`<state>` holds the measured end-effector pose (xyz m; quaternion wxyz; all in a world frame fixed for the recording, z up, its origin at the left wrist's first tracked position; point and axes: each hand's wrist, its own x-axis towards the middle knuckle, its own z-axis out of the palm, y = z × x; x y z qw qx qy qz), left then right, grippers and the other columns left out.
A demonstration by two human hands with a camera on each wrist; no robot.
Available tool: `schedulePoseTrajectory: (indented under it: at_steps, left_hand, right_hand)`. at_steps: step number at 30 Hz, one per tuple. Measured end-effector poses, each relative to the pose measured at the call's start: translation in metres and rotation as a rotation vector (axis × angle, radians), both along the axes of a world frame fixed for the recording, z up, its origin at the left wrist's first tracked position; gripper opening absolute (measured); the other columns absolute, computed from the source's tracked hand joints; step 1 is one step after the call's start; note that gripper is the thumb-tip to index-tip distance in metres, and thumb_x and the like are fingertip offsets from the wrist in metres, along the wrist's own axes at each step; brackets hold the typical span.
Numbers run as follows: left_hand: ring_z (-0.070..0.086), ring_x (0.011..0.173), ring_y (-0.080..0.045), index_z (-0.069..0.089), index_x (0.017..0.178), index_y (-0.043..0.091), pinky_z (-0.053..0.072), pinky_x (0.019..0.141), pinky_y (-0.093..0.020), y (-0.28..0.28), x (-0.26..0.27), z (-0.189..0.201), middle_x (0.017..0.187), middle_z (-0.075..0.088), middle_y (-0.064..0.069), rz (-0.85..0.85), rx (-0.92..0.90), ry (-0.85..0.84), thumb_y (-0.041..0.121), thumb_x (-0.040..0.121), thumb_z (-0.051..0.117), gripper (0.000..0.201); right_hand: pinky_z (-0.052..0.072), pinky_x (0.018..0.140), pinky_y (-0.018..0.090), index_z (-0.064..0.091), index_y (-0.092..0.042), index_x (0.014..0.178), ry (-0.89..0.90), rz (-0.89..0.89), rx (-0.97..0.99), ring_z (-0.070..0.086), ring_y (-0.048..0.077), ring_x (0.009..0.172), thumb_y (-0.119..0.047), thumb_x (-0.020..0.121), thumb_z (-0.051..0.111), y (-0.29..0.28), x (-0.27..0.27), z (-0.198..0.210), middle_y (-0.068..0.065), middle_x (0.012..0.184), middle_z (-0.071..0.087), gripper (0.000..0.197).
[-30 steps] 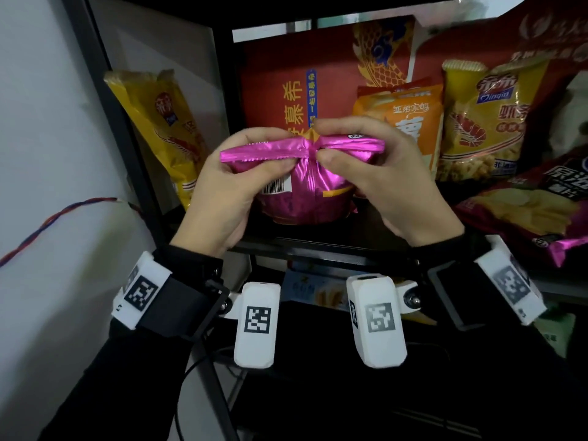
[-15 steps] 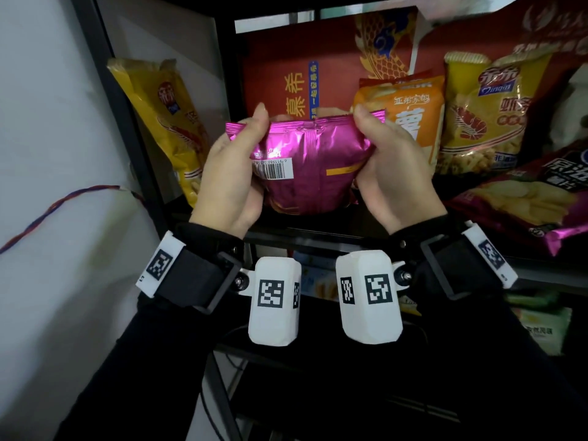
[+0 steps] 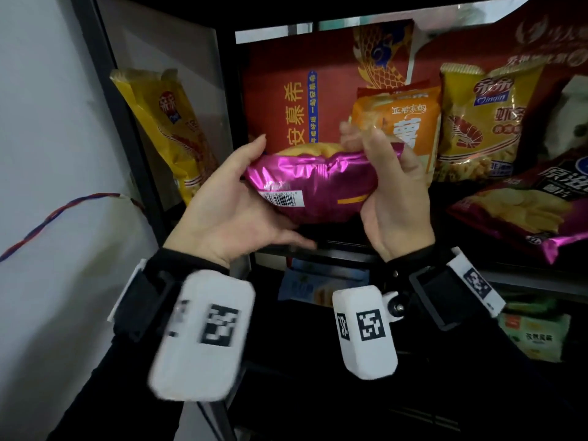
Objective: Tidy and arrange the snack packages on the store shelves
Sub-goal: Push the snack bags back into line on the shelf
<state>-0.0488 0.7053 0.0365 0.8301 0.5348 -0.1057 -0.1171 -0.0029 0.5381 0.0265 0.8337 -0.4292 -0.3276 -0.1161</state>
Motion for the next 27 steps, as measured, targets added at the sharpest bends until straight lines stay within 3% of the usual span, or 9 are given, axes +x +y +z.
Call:
schedulePoseTrajectory:
  at_steps: [2,5,8,11,13,17,21,24,27]
  left_hand:
    - [0.054,0.123,-0.041,0.047,0.137,0.010,0.044,0.090,-0.067,0.003,-0.004,-0.002,0.136,0.055,-0.021,-0.041,-0.138,0.043,0.048,0.083,0.051,0.066]
    - [0.055,0.123,-0.035,0.035,0.144,0.003,0.052,0.091,-0.053,0.007,0.002,-0.012,0.136,0.054,-0.022,0.104,-0.155,-0.091,0.015,0.084,0.059,0.067]
    - [0.064,0.113,-0.021,0.010,0.153,0.022,0.057,0.084,-0.034,0.016,0.007,-0.025,0.112,0.072,0.001,0.294,-0.004,-0.280,-0.004,0.077,0.061,0.096]
    - [0.059,0.118,-0.009,0.004,0.153,0.029,0.052,0.094,-0.028,0.019,0.011,-0.039,0.115,0.067,0.023,0.331,0.220,-0.466,-0.005,0.075,0.059,0.101]
    - [0.049,0.129,-0.006,0.001,0.153,0.024,0.045,0.102,-0.025,0.022,0.013,-0.045,0.130,0.054,0.028,0.354,0.352,-0.582,-0.006,0.078,0.059,0.099]
    - [0.033,0.140,-0.005,-0.008,0.153,0.014,0.035,0.109,-0.021,0.029,0.016,-0.047,0.150,0.032,0.019,0.389,0.605,-0.768,-0.009,0.087,0.058,0.096]
    - [0.030,0.142,-0.007,-0.010,0.153,0.027,0.033,0.114,-0.030,0.032,0.022,-0.046,0.158,0.023,0.009,0.389,0.769,-0.843,0.011,0.085,0.070,0.106]
    - [0.049,0.125,0.006,0.014,0.152,0.026,0.042,0.097,-0.013,0.030,0.024,-0.039,0.138,0.050,0.027,0.468,0.664,-0.707,0.045,0.071,0.077,0.104]
    - [0.065,0.099,0.005,0.058,0.115,0.032,0.050,0.084,-0.017,0.024,0.032,-0.032,0.103,0.070,0.025,0.568,0.534,-0.583,0.054,0.062,0.074,0.059]
  right_hand:
    - [0.041,0.105,0.045,0.067,-0.018,0.051,-0.080,-0.026,-0.050,0.064,0.016,0.105,-0.041,0.078,0.066,0.003,-0.002,-0.004,-0.005,0.073,0.071,0.036]
    - [0.037,0.106,0.029,0.069,-0.020,0.055,-0.203,-0.129,-0.165,0.055,0.010,0.117,-0.029,0.092,0.054,0.001,-0.002,-0.009,-0.005,0.097,0.070,0.041]
    - [0.038,0.106,0.026,0.067,-0.016,0.110,-0.120,-0.199,-0.347,0.043,-0.004,0.125,-0.014,0.092,0.057,-0.006,-0.001,-0.011,-0.012,0.126,0.054,0.020]
    - [0.049,0.097,0.038,0.033,-0.033,0.144,0.161,-0.013,-0.519,0.055,0.000,0.116,-0.028,0.074,0.071,-0.012,0.004,-0.016,-0.020,0.128,0.053,0.081]
    - [0.053,0.090,0.040,0.025,-0.030,0.148,0.260,0.149,-0.620,0.064,0.015,0.110,-0.029,0.067,0.073,-0.016,0.008,-0.018,-0.005,0.130,0.059,0.094]
    - [0.052,0.091,0.033,0.043,-0.024,0.138,0.209,0.270,-0.725,0.063,0.008,0.111,-0.037,0.061,0.073,-0.024,0.015,-0.018,-0.006,0.123,0.065,0.084]
    - [0.050,0.098,0.035,0.061,-0.020,0.118,0.135,0.023,-0.664,0.067,0.012,0.104,-0.042,0.061,0.074,-0.010,0.020,-0.017,-0.001,0.111,0.071,0.062]
    - [0.052,0.093,0.030,0.062,-0.023,0.109,0.064,-0.068,-0.664,0.068,0.010,0.099,-0.033,0.059,0.078,-0.003,0.024,-0.020,-0.006,0.104,0.073,0.054]
    - [0.050,0.097,0.031,0.055,-0.024,0.121,0.044,-0.009,-0.661,0.064,0.009,0.108,-0.031,0.064,0.083,0.000,0.027,-0.024,-0.007,0.115,0.069,0.064]
